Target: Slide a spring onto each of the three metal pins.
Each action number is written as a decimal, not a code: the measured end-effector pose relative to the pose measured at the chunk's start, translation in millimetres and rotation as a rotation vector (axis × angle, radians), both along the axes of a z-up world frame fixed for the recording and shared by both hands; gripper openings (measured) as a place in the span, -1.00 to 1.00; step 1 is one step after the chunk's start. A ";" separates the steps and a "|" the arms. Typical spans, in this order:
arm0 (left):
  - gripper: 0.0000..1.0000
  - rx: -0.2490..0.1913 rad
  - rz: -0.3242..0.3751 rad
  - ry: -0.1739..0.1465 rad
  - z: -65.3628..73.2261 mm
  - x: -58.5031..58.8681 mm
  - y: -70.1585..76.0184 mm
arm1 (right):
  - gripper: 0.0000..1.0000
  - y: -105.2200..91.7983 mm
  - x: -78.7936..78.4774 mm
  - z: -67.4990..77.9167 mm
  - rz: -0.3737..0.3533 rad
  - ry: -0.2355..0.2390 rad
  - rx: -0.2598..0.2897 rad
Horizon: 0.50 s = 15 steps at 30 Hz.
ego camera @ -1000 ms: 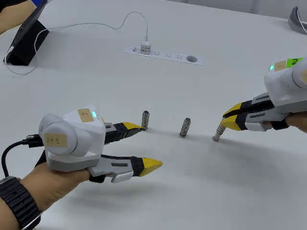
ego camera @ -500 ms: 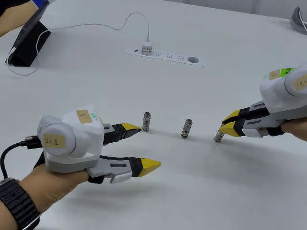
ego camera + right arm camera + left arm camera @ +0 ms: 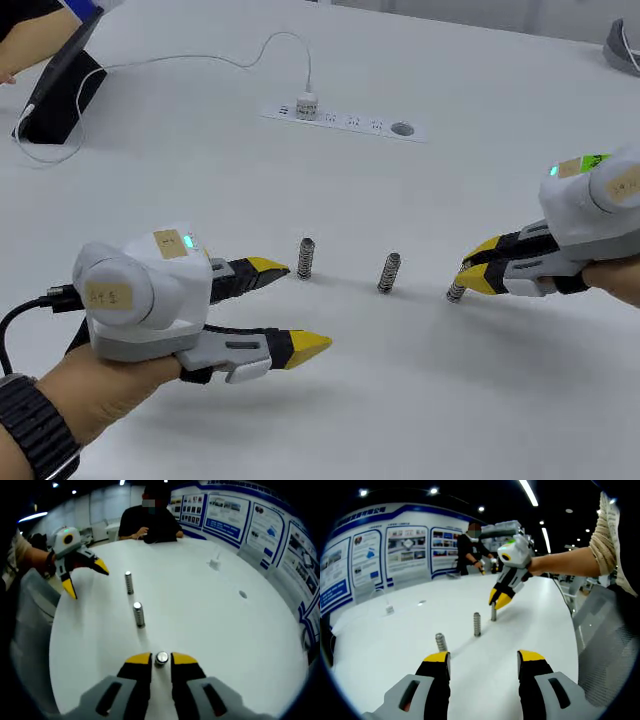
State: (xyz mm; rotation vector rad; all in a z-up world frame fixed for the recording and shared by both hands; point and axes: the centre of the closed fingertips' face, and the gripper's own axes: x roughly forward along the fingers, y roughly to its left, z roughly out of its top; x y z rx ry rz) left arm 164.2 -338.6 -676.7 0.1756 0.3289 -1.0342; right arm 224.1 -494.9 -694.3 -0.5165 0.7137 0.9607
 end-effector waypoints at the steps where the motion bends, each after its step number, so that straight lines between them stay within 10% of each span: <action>1: 0.09 0.000 0.002 0.000 0.0 0.5 0.4 | -0.67 -0.8 -0.6 0.2 -0.002 -0.002 0.002; 15: 0.16 0.005 0.033 0.000 -0.1 9.4 8.1 | -0.41 -16.4 -15.1 14.9 -0.058 -0.042 0.068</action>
